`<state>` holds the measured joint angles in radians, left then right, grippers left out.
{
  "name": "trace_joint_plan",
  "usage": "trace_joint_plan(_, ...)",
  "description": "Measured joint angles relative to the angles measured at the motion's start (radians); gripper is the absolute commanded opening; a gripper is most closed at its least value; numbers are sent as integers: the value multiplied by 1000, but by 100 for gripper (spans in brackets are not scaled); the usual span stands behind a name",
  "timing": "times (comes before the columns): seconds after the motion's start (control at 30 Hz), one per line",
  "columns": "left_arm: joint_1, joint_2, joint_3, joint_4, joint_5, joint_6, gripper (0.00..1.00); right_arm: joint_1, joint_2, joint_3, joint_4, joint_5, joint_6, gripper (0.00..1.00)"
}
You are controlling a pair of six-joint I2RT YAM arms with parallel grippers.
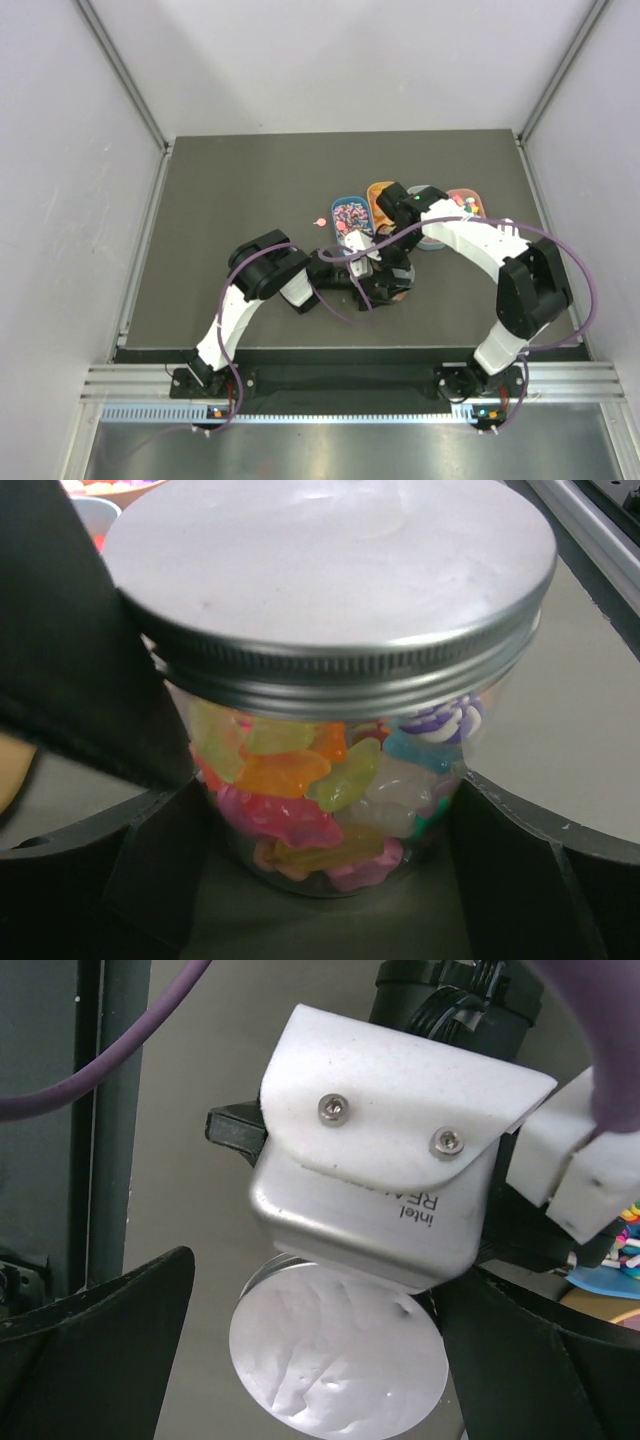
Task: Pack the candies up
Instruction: Screw the bottle lid onto the packing bottle.
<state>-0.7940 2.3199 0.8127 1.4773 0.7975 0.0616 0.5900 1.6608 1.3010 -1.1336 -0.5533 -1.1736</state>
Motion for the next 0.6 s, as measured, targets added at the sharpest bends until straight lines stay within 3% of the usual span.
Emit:
trace_joint_plan(0.2,0,0,0,0,2,9,0,-11,-75,-19,-3,8,-28,100)
trace_joint_plan(0.4,0,0,0,-2,-5,-7,0,-59,-161,-19,-86,41,-206,100)
trace_joint_plan(0.6,0,0,0,-2,-5,-7,0,-72,-130,-18,-113,108,-332,100)
